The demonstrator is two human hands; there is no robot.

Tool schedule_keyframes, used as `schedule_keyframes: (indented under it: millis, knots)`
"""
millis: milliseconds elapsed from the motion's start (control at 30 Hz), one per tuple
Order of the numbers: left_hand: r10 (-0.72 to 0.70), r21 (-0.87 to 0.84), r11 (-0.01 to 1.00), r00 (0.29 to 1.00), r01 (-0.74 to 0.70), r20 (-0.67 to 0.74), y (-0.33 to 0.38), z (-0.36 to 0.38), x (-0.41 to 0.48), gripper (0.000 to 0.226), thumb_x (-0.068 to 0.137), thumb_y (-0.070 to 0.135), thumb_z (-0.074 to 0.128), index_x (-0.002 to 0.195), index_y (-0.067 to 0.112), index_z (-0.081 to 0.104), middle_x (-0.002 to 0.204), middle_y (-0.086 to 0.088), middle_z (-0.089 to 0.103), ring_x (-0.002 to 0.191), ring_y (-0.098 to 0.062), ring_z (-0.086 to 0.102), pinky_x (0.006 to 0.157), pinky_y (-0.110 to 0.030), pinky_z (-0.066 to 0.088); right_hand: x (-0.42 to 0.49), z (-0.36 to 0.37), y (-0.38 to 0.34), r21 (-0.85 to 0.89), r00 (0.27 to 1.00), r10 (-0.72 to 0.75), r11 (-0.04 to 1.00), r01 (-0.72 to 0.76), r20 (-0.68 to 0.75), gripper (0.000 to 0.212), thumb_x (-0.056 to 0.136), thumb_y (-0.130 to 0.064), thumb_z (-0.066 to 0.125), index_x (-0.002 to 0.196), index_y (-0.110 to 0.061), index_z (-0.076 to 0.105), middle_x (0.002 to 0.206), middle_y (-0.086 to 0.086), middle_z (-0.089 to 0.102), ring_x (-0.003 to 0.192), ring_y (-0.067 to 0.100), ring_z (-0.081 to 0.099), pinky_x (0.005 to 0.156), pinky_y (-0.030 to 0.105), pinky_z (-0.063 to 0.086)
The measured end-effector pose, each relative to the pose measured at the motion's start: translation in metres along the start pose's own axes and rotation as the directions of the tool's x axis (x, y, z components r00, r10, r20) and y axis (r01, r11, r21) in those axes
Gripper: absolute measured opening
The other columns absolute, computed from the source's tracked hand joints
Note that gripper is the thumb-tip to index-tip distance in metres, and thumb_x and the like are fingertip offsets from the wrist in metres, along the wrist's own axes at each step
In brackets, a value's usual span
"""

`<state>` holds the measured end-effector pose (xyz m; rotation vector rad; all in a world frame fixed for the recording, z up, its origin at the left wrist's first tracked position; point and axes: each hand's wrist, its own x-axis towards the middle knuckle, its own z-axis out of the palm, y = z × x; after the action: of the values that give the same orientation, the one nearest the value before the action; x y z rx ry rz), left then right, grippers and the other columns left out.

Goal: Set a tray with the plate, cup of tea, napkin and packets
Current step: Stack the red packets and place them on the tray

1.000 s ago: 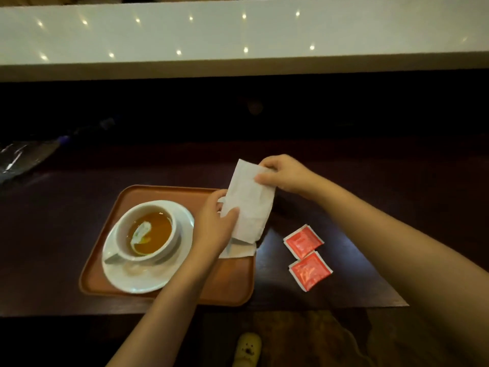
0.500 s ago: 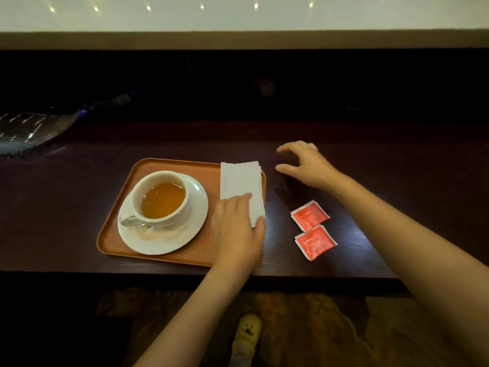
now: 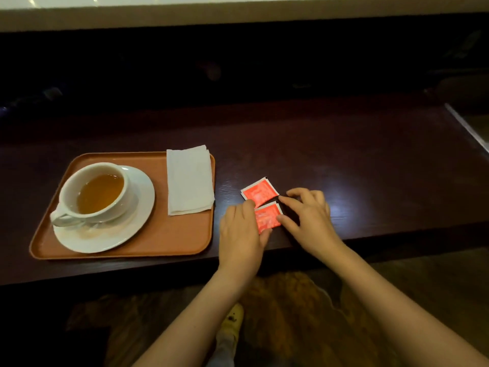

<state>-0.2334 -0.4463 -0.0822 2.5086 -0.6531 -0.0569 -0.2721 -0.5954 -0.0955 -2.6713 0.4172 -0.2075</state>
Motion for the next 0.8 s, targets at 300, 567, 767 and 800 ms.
schedule_keyframes:
  millis: [300, 567, 767, 800]
  knots:
    - [0.184, 0.025, 0.983, 0.976, -0.182, -0.119, -0.006, -0.017, 0.014, 0.049, 0.074, 0.035, 0.071, 0.113, 0.009, 0.056, 0.101, -0.009, 0.066, 0.093, -0.028, 0.058, 0.077, -0.038, 0.048, 0.007, -0.019, -0.001, 0.319, 0.998, -0.043, 0.947, 0.025, 0.050, 0.043, 0.077, -0.029, 0.068, 0.117, -0.020, 0.056, 0.115, -0.002, 0.058, 0.105, 0.015, 0.041, 0.091, 0.025, 0.035]
    - [0.134, 0.131, 0.982, 0.991, -0.134, 0.012, -0.018, -0.012, 0.058, 0.042, 0.080, 0.041, 0.060, 0.112, 0.014, 0.057, 0.105, -0.008, 0.061, 0.098, -0.027, 0.050, 0.081, -0.037, 0.041, 0.057, -0.011, -0.010, 0.250, 0.986, -0.064, 0.968, 0.023, 0.156, 0.051, 0.080, -0.023, 0.065, 0.127, -0.018, 0.048, 0.120, 0.004, 0.056, 0.111, 0.023, 0.041, 0.099, 0.036, 0.036]
    - [0.199, 0.155, 0.968, 0.980, -0.199, 0.016, -0.028, -0.007, 0.059, 0.046, 0.078, 0.046, 0.062, 0.109, 0.013, 0.059, 0.107, -0.007, 0.060, 0.099, -0.024, 0.051, 0.080, -0.036, 0.043, 0.061, -0.009, -0.002, 0.105, 0.953, -0.223, 0.973, 0.205, 0.207, 0.044, 0.081, -0.034, 0.060, 0.124, -0.031, 0.051, 0.133, -0.006, 0.047, 0.120, 0.018, 0.033, 0.093, 0.034, 0.024]
    - [0.209, 0.165, 0.963, 0.977, -0.212, 0.036, -0.029, -0.006, 0.059, 0.051, 0.076, 0.048, 0.063, 0.112, 0.013, 0.058, 0.111, -0.007, 0.058, 0.101, -0.024, 0.050, 0.081, -0.035, 0.043, 0.061, -0.010, 0.001, 0.084, 0.945, -0.240, 0.970, 0.227, 0.224, 0.047, 0.079, -0.038, 0.061, 0.125, -0.034, 0.049, 0.134, -0.008, 0.045, 0.120, 0.016, 0.031, 0.092, 0.033, 0.022]
